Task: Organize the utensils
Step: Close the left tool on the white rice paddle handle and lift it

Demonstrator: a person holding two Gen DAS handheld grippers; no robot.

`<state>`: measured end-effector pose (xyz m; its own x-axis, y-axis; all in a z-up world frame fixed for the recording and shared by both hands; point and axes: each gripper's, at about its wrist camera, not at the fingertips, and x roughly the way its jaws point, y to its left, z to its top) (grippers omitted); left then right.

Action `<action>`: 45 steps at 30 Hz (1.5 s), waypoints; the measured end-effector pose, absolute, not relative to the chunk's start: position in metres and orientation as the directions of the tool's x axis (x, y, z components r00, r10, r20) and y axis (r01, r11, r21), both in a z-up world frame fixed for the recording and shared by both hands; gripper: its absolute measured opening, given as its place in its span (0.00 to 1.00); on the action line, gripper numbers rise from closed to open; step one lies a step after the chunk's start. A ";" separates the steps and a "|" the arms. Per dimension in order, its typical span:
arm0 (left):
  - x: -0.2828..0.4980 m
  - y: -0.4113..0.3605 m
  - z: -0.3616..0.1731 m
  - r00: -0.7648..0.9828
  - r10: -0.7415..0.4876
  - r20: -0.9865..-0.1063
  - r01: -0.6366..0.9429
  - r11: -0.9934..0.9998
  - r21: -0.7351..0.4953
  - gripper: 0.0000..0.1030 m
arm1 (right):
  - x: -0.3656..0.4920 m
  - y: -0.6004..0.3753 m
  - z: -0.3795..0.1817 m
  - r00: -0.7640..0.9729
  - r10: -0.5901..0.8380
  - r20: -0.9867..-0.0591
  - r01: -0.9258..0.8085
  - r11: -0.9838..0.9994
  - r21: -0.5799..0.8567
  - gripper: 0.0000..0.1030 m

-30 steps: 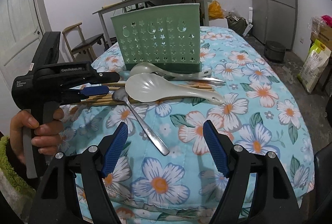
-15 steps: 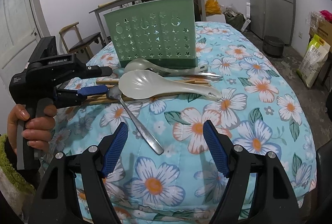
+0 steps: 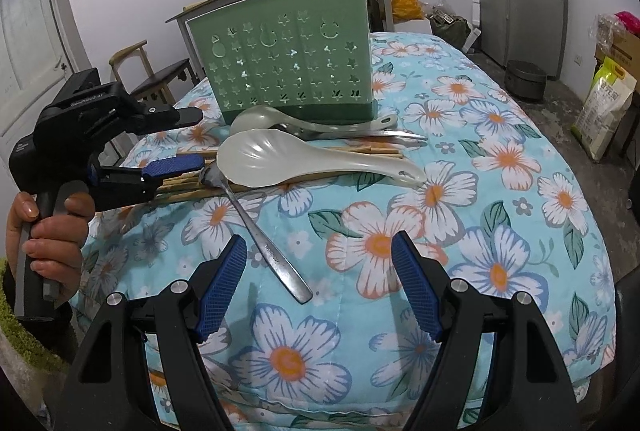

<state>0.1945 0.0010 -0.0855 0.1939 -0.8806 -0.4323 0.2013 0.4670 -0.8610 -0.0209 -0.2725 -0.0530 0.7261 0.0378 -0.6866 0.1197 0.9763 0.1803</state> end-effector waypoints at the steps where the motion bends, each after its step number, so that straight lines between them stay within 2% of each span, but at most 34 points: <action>1: 0.194 0.001 -0.084 0.210 -0.872 -0.443 0.206 0.482 -0.852 0.45 | -0.021 -0.273 -0.053 0.726 0.038 -0.686 0.120 0.976 0.181 0.71; 4: 0.193 -0.001 -0.078 0.248 -0.820 -0.516 0.224 0.567 -0.793 0.45 | -0.021 -0.272 -0.053 0.726 0.038 -0.686 0.119 0.976 0.180 0.71; 6: 0.197 -0.010 -0.076 0.238 -0.762 -0.602 0.228 0.646 -0.728 0.46 | -0.022 -0.272 -0.053 0.727 0.038 -0.685 0.118 0.977 0.180 0.71; 9: 0.202 -0.016 -0.073 0.220 -0.742 -0.634 0.227 0.671 -0.706 0.46 | -0.022 -0.272 -0.052 0.729 0.039 -0.683 0.117 0.976 0.181 0.71; 14: 0.214 -0.023 -0.075 0.161 -0.775 -0.612 0.185 0.632 -0.752 0.47 | -0.023 -0.271 -0.051 0.728 0.043 -0.684 0.114 0.977 0.182 0.71; 22: 0.220 -0.022 -0.086 0.106 -0.844 -0.525 0.138 0.535 -0.833 0.47 | -0.022 -0.273 -0.054 0.725 0.052 -0.686 0.117 0.973 0.198 0.71; 27: 0.219 -0.016 -0.084 0.138 -0.846 -0.514 0.140 0.531 -0.836 0.47 | -0.021 -0.275 -0.055 0.724 0.052 -0.688 0.120 0.973 0.199 0.71; 31: 0.211 -0.017 -0.070 0.184 -0.844 -0.504 0.210 0.534 -0.819 0.46 | -0.021 -0.277 -0.055 0.725 0.043 -0.688 0.130 0.971 0.198 0.71; 35: 0.192 -0.031 -0.052 0.244 -0.805 -0.540 0.345 0.593 -0.728 0.45 | -0.023 -0.280 -0.054 0.726 0.038 -0.687 0.140 0.970 0.201 0.71; 37: 0.180 -0.045 -0.046 0.296 -0.753 -0.588 0.416 0.655 -0.630 0.44 | -0.024 -0.280 -0.054 0.727 0.038 -0.686 0.139 0.970 0.200 0.71; 40: 0.175 -0.068 -0.048 0.330 -0.691 -0.643 0.462 0.712 -0.528 0.35 | -0.026 -0.277 -0.052 0.730 0.034 -0.683 0.135 0.972 0.192 0.71; 42: 0.174 -0.079 -0.054 0.352 -0.649 -0.674 0.474 0.745 -0.470 0.25 | -0.029 -0.277 -0.049 0.735 0.031 -0.678 0.136 0.972 0.193 0.71; 45: 0.167 -0.087 -0.057 0.388 -0.628 -0.675 0.493 0.760 -0.424 0.20 | -0.033 -0.278 -0.046 0.741 0.028 -0.671 0.138 0.971 0.193 0.71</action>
<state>0.1672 -0.0866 -0.0565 0.3883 -0.6277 -0.6747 0.4926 0.7602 -0.4237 -0.0329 -0.2777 -0.0460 0.7410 0.0279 -0.6710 0.1380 0.9715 0.1928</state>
